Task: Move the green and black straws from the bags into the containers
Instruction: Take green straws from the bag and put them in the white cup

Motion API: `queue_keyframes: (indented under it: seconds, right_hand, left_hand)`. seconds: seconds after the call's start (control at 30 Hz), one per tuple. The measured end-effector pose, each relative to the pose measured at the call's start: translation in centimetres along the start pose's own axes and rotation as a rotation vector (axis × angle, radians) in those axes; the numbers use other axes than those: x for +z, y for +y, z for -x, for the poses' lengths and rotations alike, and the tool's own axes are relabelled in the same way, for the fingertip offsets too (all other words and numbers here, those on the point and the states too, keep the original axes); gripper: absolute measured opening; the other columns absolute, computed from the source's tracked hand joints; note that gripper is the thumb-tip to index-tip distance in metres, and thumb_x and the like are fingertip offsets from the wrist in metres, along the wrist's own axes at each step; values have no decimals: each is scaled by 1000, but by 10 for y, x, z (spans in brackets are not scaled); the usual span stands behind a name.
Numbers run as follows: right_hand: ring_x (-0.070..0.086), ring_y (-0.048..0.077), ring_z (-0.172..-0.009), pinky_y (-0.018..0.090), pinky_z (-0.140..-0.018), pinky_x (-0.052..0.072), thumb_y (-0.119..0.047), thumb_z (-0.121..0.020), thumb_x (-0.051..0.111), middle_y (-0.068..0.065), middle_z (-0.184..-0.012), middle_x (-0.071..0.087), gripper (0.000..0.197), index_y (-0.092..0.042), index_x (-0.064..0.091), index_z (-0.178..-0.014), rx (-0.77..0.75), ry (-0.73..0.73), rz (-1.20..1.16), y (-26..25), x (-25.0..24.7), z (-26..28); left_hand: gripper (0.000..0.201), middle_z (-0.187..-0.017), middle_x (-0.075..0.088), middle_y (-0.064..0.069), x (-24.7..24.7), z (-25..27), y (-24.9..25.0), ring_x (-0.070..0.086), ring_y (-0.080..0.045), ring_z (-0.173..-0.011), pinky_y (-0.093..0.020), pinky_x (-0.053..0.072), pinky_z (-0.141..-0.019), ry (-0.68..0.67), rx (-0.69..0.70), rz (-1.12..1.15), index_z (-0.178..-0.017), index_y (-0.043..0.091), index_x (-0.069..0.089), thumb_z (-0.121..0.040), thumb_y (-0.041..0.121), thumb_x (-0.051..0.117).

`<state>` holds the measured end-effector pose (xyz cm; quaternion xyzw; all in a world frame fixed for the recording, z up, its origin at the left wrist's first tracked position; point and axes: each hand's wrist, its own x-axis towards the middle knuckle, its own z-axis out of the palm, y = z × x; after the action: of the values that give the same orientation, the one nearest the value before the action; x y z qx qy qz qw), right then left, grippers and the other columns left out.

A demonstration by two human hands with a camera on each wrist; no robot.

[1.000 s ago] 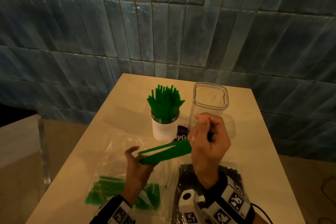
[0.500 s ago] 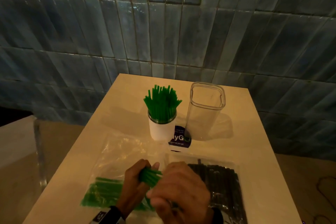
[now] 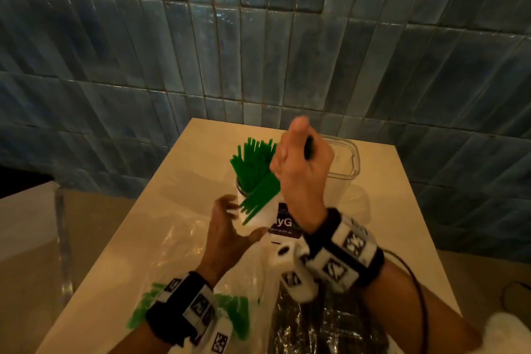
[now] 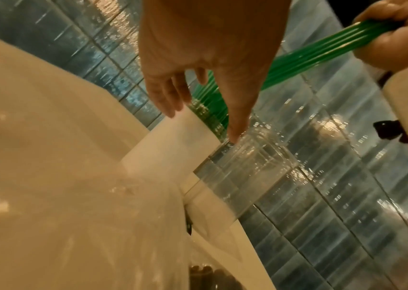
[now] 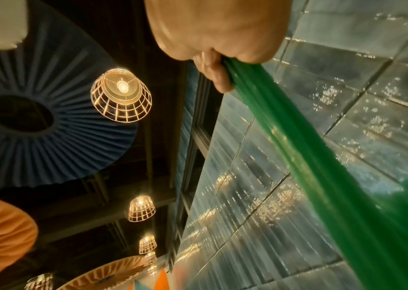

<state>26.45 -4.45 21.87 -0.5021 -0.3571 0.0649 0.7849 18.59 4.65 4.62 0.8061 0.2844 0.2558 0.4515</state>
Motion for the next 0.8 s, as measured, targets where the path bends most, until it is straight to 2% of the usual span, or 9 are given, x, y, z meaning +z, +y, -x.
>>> queue_keyframes:
  seconds: [0.1,0.2,0.27,0.33,0.43,0.53,0.6,0.7,0.8]
  right_hand:
    - [26,5,-36,17,-38,24,-59,-80,44,-13,-43,29,47,-22,35,-53,55,89,-34,0,8,-42]
    - [24,7,-36,19,-37,22,-40,-94,38,-10,-42,27,47,-16,31,-54,49,100,-43,7,10,-56]
    - [24,6,-36,18,-37,20,-38,-97,36,-10,-42,27,50,-14,31,-53,45,87,-49,12,11,-63]
    - [25,6,-35,17,-37,21,-37,-94,35,-10,-41,28,48,-14,32,-52,37,76,-41,15,11,-67]
    - [26,6,-35,17,-37,23,-36,-90,34,-9,-41,29,45,-14,33,-51,3,45,-14,18,11,-73]
    - [27,6,-36,20,-38,23,-35,-92,36,-9,-42,29,46,-16,34,-50,-37,17,7,20,12,-80]
    - [27,8,-36,22,-38,21,-42,-90,38,-8,-43,30,48,-18,35,-50,-69,-10,16,22,12,-82]
    - [28,11,-39,29,-40,22,-48,-85,35,-1,-45,30,47,-16,35,-50,-64,-76,98,36,13,-79]
    - [35,12,-42,28,-43,31,-42,-94,34,0,-47,35,50,-15,41,-53,10,-162,264,63,9,-70]
  left_hand:
    - [123,-138,32,-12,11,-22,-9,40,-25,-123,-41,41,-99,46,-93,29,-138,15,15,-44,59,83]
    - [144,-151,17,-14,20,-44,-3,24,-20,-137,-34,26,-111,26,-107,111,-145,10,-1,-36,71,72]
    - [144,-150,21,-5,26,-57,4,27,-11,-134,-27,28,-109,21,-89,186,-145,12,-4,-39,65,77]
    - [135,-143,33,1,30,-66,7,41,-12,-128,-28,40,-103,22,-79,278,-143,22,1,-43,48,88]
    - [110,-134,48,-3,34,-72,10,52,-14,-118,-7,45,-84,56,-75,285,-133,30,15,-53,27,90]
    - [109,-130,50,-3,35,-72,13,50,-7,-111,3,38,-74,89,-56,229,-138,17,19,-55,28,89]
    - [112,-129,51,-3,34,-72,11,50,-8,-110,-1,37,-82,90,-25,179,-139,14,19,-54,31,89]
    - [110,-131,52,-8,34,-71,9,54,-15,-114,-19,43,-92,78,-15,114,-139,14,17,-56,32,87]
    - [109,-129,54,-6,35,-70,5,57,-18,-113,-20,47,-89,63,-12,101,-136,20,17,-53,41,86]
